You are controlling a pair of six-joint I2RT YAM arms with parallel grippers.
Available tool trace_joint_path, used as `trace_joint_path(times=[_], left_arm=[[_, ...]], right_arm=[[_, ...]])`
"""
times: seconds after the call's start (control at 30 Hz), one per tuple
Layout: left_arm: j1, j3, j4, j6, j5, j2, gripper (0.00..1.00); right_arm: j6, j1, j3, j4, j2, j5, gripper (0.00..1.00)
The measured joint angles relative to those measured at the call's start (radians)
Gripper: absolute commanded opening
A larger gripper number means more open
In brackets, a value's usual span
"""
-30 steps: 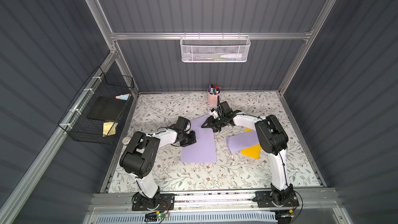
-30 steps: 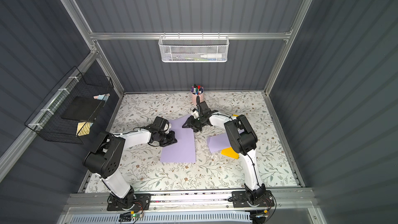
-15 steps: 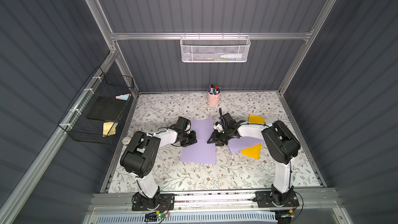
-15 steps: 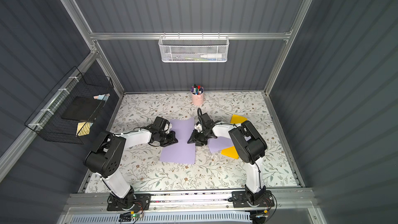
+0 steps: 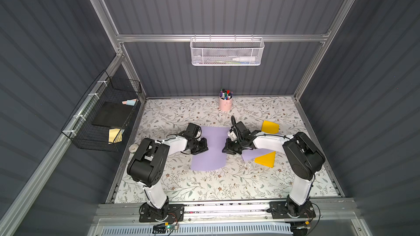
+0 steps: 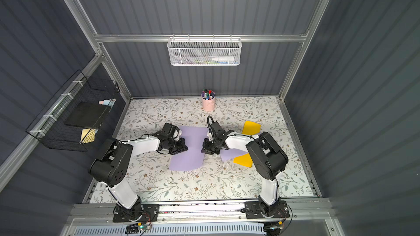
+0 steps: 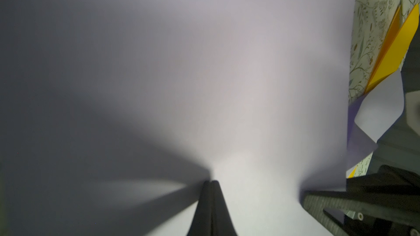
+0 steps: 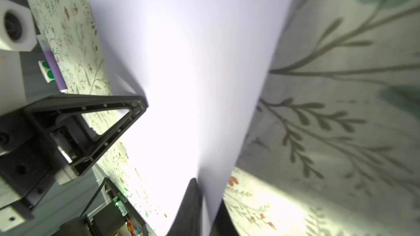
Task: Fold the rectangular paper in half along the long edge
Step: Fold the paper at the center of the board.
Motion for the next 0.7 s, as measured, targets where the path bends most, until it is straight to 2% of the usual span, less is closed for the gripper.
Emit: trace_joint_path(times=[0.2,0.4,0.63,0.67,0.7], left_arm=[[0.0,0.0,0.0,0.0,0.0,0.0,0.0],[0.0,0.0,0.0,0.0,0.001,0.0,0.0],[0.0,0.015,-0.02,0.002,0.001,0.001,0.0],[-0.003,0.021,-0.037,0.002,0.0,0.001,0.07],[-0.005,0.027,-0.054,0.005,-0.004,-0.001,0.21]], right_arm=[[-0.005,0.0,0.017,-0.029,0.002,0.053,0.15],[-0.012,0.0,0.037,-0.05,0.003,0.09,0.0],[-0.023,0.003,0.045,-0.071,0.003,0.097,0.0],[-0.029,0.003,0.047,-0.077,0.003,0.097,0.0],[-0.035,0.004,0.05,-0.082,0.002,0.098,0.0]])
